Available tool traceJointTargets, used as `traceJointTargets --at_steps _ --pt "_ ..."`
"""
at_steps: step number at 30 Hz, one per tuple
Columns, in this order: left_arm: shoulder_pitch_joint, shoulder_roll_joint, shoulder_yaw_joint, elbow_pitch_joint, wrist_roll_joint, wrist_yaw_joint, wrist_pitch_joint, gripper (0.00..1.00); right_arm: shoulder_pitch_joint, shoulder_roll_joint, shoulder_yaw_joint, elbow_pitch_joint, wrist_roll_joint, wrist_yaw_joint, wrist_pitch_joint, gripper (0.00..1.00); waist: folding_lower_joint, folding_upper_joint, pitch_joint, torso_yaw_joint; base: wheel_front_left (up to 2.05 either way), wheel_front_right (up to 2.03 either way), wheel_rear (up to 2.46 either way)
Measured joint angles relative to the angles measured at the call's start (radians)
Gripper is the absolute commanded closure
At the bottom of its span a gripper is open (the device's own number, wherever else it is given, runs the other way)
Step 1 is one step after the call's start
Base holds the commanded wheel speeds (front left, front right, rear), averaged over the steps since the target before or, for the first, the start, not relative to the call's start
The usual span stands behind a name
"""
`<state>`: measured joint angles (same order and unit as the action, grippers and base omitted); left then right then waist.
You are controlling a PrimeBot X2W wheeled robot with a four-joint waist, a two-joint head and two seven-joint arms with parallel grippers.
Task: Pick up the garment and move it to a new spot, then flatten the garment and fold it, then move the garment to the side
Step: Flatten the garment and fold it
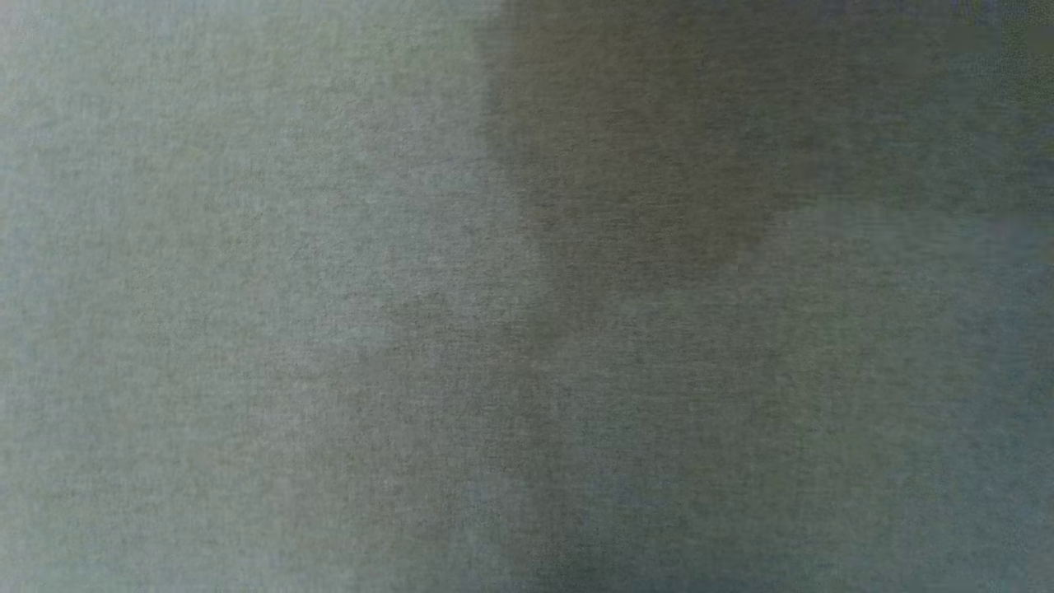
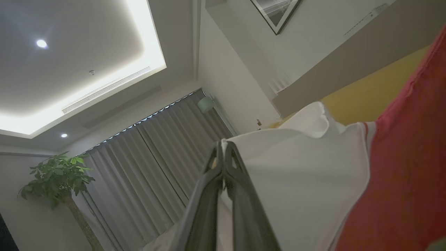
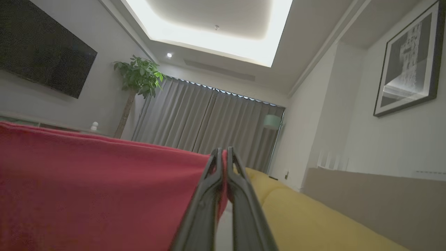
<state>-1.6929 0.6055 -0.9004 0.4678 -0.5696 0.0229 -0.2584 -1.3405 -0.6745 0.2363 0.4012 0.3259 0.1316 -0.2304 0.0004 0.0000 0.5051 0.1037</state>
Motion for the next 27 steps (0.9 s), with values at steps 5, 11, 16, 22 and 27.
traceJointTargets --at_steps 5,11,16,22,27 --pt "0.156 0.006 0.046 -0.08 0.011 -0.024 -0.002 1.0 0.069 0.008 0.002 0.062 0.0 0.0 -0.019 1.0 -0.0002 0.0 0.024 0.024 0.0 0.0 0.0" --pt "0.482 0.024 0.074 -0.212 0.021 -0.022 -0.002 1.0 0.298 0.038 -0.008 0.098 0.023 0.0 -0.022 1.0 -0.0004 0.0 -0.007 0.023 0.0 0.0 0.0" --pt "0.765 0.034 0.075 -0.293 0.038 -0.004 -0.002 1.0 0.502 0.051 -0.034 0.075 0.049 0.0 -0.026 1.0 -0.0006 0.0 -0.056 0.02 0.0 0.0 0.0" --pt "1.135 0.043 0.096 -0.361 0.049 0.032 -0.002 1.0 0.846 0.103 -0.081 0.0 0.075 0.0 -0.026 1.0 -0.0007 0.0001 -0.149 0.009 0.0 0.0 0.0" --pt "1.348 0.042 0.127 -0.404 0.04 0.022 -0.001 1.0 1.072 0.14 -0.146 -0.092 0.08 0.0 -0.025 1.0 -0.0008 0.0001 -0.22 -0.002 0.0 0.0 0.0"
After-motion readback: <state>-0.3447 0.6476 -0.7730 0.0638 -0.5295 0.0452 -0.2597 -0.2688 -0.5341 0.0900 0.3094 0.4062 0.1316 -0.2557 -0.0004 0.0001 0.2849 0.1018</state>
